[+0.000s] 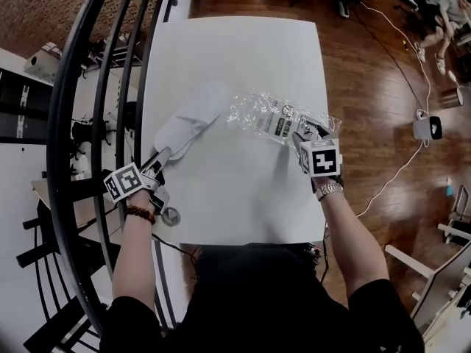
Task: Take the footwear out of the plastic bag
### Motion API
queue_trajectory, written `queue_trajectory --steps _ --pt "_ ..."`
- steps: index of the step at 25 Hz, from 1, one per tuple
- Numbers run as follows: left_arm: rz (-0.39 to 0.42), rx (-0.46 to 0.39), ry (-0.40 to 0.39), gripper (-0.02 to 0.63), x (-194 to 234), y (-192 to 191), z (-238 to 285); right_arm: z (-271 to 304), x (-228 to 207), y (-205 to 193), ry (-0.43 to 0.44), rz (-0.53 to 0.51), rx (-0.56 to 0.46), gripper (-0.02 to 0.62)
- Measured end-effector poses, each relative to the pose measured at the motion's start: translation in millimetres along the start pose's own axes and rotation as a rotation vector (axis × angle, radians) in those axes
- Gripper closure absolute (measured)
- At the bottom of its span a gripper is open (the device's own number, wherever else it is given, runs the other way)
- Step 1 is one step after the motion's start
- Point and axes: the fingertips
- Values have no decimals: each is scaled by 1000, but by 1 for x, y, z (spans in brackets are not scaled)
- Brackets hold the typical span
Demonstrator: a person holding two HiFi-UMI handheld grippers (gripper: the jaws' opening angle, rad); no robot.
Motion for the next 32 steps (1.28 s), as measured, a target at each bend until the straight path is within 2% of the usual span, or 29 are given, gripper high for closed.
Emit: queue_trajectory --steps 4,6,8,13,15,18,21,24,27,32 --pt "182 71 105 357 8 -7 -1 -5 9 8 19 -37 -12 298" --pt "248 88 149 354 10 -9 -3 -9 13 11 31 -51 -18 298" --pt "277 91 176 357 9 -12 -5 -14 17 13 50 -63 -25 298" --pt "291 52 200 373 -2 -22 -15 -29 32 17 118 -101 -54 298" --pt "322 33 200 396 -14 -29 -17 -37 40 19 157 -113 -78 299" --pt "408 0 195 429 -42 -43 -17 -55 59 18 250 -140 -130 300" --pt "474 -26 155 483 -82 -64 -14 -78 76 13 314 -194 -185 327" --pt "534 -30 103 529 -123 -92 -11 -102 84 7 346 -234 -220 366" --pt "572 -27 67 547 -158 -126 -7 -125 84 -4 370 -262 -248 394" --pt "649 -45 34 590 -205 -165 -11 -157 84 -16 396 -302 -306 488"
Point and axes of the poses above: the fingertips, and each gripper's own axes: z forward along the fingers, x to its left, y out of its top, and after that the axes turned 6 degrees about -x, right-handed
